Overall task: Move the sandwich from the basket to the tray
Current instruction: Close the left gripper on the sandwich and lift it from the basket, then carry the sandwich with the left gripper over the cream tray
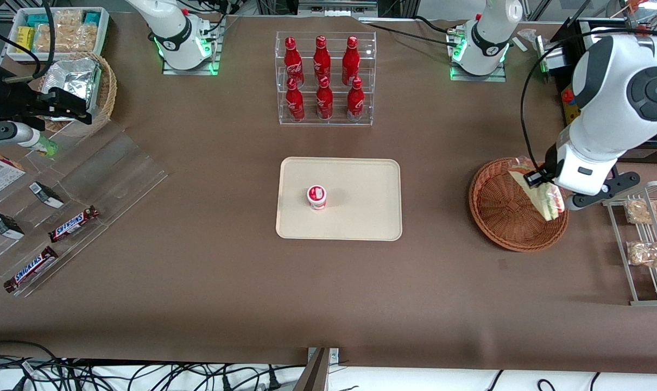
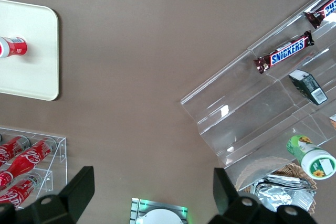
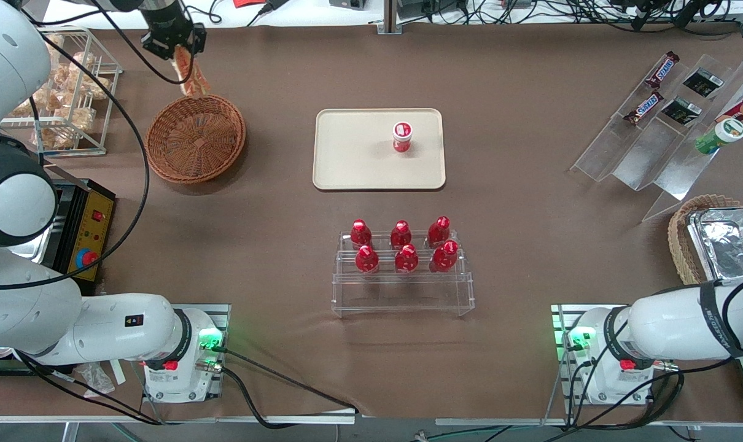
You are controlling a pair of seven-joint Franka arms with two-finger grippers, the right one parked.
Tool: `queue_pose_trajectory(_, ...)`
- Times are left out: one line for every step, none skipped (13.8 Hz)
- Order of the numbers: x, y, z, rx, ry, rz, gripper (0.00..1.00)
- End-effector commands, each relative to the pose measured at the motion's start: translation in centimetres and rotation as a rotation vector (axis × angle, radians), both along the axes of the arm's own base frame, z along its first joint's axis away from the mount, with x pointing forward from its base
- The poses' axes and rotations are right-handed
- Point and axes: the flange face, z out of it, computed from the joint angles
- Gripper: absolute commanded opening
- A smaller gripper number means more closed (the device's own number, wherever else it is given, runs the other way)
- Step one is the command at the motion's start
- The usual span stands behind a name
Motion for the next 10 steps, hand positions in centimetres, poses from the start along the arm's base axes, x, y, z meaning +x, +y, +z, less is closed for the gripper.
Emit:
queue_pose_trajectory(0.5,-6.0,0.7,-0.058,0.013,-0.131,0.00)
queue_pose_trajectory(0.2,-8.5,0.1,-0.070,0.021,-0.178,0.00)
queue_pose_trajectory(0.2,-10.5,-0.3,-0.089,0.026,-0.214,0.00)
queue_pose_trajectory(0.4,-12.6,-0.3,-0.118,0.014,-0.249,0.00)
queue_pose_trajectory(0.4,-14.4,-1.0,-0.140,0.024,-0.277,0.00)
queue_pose_trajectory(0.3,-15.8,-2.0,-0.157,0.042,-0.301,0.00)
queue_pose_trajectory(0.0,-17.7,-2.6,-0.168,0.045,-0.331,0.00)
queue_pose_trajectory(-0.4,-19.6,-3.1,-0.177,0.031,-0.351,0.00)
queue_pose_trajectory(-0.9,-21.4,-3.9,-0.186,0.025,-0.379,0.00)
queue_pose_trajectory(-1.1,-22.6,-5.3,-0.192,0.038,-0.396,0.00)
